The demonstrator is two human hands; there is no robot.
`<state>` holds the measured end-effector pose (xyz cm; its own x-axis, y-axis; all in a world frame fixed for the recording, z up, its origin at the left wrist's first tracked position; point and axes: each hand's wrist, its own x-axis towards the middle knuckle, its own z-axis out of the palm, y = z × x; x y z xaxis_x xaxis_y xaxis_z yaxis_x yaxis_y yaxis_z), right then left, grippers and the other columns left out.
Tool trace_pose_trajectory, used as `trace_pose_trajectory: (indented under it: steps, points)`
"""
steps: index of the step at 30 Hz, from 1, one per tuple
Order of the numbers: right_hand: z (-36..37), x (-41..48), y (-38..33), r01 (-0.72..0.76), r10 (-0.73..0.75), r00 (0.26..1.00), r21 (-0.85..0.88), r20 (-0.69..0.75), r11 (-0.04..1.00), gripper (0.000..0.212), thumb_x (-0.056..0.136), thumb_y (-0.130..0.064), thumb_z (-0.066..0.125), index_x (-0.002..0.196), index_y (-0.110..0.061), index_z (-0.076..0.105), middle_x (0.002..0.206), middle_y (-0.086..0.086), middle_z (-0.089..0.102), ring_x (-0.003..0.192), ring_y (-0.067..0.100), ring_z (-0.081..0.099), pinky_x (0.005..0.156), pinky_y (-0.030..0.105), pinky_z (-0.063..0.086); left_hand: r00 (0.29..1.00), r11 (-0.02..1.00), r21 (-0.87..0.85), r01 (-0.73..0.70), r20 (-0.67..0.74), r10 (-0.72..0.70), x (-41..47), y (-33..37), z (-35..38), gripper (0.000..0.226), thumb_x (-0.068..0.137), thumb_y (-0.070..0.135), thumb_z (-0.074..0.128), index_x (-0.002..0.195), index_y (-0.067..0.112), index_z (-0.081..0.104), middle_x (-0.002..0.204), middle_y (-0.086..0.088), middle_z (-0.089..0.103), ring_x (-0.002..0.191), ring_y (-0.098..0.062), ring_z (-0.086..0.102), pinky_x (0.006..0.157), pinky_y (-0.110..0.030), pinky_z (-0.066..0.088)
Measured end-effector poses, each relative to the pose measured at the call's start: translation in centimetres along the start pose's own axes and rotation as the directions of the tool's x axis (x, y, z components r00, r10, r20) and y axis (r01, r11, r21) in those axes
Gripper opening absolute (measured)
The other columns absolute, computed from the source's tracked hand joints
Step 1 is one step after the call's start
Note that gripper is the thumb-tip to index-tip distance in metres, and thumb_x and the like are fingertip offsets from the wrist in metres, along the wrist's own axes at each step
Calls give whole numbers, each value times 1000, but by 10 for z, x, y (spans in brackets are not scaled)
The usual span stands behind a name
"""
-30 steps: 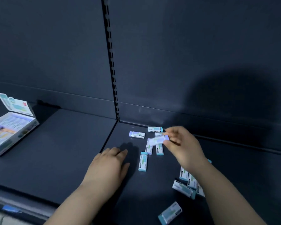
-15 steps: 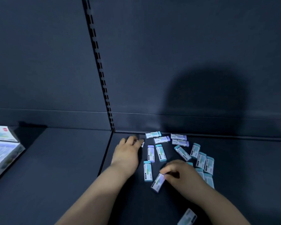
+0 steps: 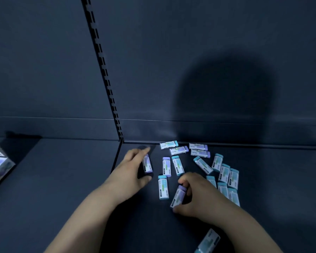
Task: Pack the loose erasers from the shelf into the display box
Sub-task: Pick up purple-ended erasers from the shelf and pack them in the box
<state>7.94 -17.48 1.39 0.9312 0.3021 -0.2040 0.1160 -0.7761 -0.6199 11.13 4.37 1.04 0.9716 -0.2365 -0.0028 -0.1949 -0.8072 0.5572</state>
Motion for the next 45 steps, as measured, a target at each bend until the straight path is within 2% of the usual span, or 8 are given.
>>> trace_pose_trajectory:
  steps: [4,10,17,24,31,34,39,45]
  points:
    - [-2,-1,0,15,-15,1000,-32,26,999,46,67,-36,73,103,-27,46,103,-10,41,87,3,47,74,16,39,987,989,83,121,99,-129,10,0,0,91,81,39,69,149,25,11,143,8,20,134,-14,23,109,-21,20]
    - [-2,-5,-5,-9,12,997,-40,75,999,56,64,-40,77,109,-28,46,109,-11,36,94,6,48,84,21,43,978,983,89,160,122,-170,23,3,-1,72,78,36,72,139,21,37,129,3,33,127,-17,33,108,-26,28]
    - [-3,-3,-1,-1,3,996,-17,87,1000,67,68,-35,74,125,-23,41,115,-7,35,101,9,48,88,24,44,1000,1000,-19,3,1,-3,-17,30,-1,51,62,39,79,103,39,48,103,24,49,105,-4,43,96,-30,38]
    - [2,-2,5,54,-55,994,14,97,998,64,68,-31,76,123,-19,44,115,-5,33,102,12,51,92,26,45,995,986,165,32,-94,-17,-47,53,6,53,71,42,68,115,41,39,116,24,47,113,-5,39,96,-27,31]
    - [-1,-5,4,135,-136,990,56,29,989,55,74,-22,71,122,-24,43,116,-9,31,96,8,50,85,18,41,988,936,330,123,-126,-86,-65,70,21,54,78,48,55,127,43,33,129,23,41,121,-5,34,83,-21,21]
    - [-1,-10,-2,193,-193,981,30,7,981,58,74,-23,71,124,-26,42,119,-12,30,103,8,49,91,21,41,980,931,329,158,-168,-107,-73,72,24,57,78,48,56,131,41,36,130,21,44,121,-8,38,89,-24,27]
    - [5,-28,-29,276,-276,961,-5,-25,961,60,76,-24,69,128,-31,39,126,-16,32,115,6,45,98,23,39,977,920,365,140,-202,-68,-94,53,18,64,58,53,65,117,31,56,109,15,62,100,-14,60,73,-27,41]
    - [55,-46,-87,281,-280,951,-7,-128,960,54,75,-21,67,123,-31,43,118,-17,39,109,6,48,92,27,44,951,934,358,-13,-283,122,-129,5,-12,67,52,44,75,115,32,54,108,15,60,94,-6,49,70,-22,33]
